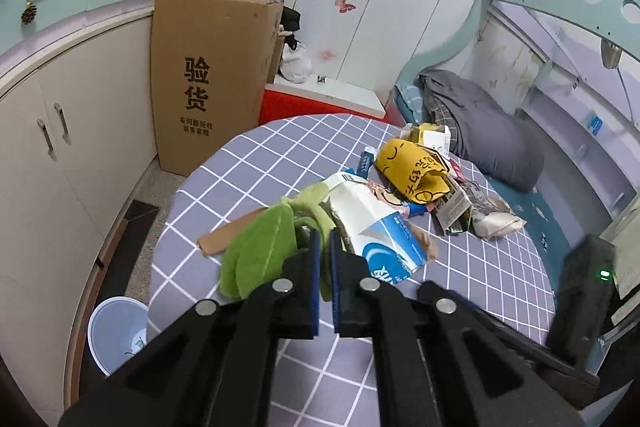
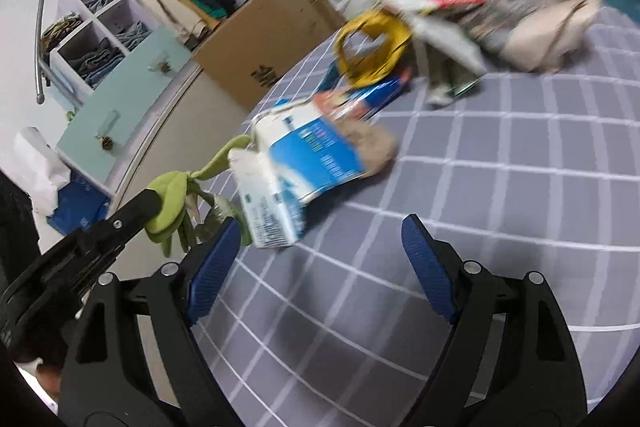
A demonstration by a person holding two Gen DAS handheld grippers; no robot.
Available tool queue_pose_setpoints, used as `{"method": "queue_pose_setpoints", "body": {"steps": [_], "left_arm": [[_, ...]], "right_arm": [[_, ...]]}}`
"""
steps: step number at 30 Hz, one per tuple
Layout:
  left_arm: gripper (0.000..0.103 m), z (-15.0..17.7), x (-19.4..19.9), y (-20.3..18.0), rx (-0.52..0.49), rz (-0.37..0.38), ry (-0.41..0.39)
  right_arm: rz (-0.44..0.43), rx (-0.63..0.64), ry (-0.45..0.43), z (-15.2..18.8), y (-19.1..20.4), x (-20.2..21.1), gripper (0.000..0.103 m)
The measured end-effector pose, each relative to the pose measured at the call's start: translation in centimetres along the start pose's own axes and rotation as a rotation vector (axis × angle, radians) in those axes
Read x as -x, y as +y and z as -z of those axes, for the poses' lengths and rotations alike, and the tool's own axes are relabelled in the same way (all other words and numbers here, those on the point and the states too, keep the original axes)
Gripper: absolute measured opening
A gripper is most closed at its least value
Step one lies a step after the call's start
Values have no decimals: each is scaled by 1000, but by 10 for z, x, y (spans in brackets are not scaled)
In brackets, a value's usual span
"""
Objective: Collect trash
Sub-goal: 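Grasp the green leaf plush with the left tool while the right tool grasps the white-blue carton, then carry both items to the wastebasket and open both tools to drop them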
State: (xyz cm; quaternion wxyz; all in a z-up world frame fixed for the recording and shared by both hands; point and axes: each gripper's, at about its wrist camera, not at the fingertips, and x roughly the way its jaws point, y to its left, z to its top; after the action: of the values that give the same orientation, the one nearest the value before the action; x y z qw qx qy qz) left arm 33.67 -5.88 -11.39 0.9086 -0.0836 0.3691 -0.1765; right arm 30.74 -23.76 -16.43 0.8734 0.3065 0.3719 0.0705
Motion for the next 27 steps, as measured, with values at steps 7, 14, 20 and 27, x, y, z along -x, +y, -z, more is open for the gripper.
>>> {"method": "queue_pose_setpoints", "body": {"steps": [7,14,20,27], "left_arm": [[4,1,5,10,17,25,2],[4,-3,6,11,16,26,-7],[4,-8,12,8,11,29,-29],[4,-21,31,-2,15,37,-80]], "right_arm": [[-63,-74,-6,-14,3,-25,62],[-143,-133,-24,-22,-3,-31,19],[-121,-19,-116,-23,17,-3,5],[-121,28,-180,-29,31,27,5]]}}
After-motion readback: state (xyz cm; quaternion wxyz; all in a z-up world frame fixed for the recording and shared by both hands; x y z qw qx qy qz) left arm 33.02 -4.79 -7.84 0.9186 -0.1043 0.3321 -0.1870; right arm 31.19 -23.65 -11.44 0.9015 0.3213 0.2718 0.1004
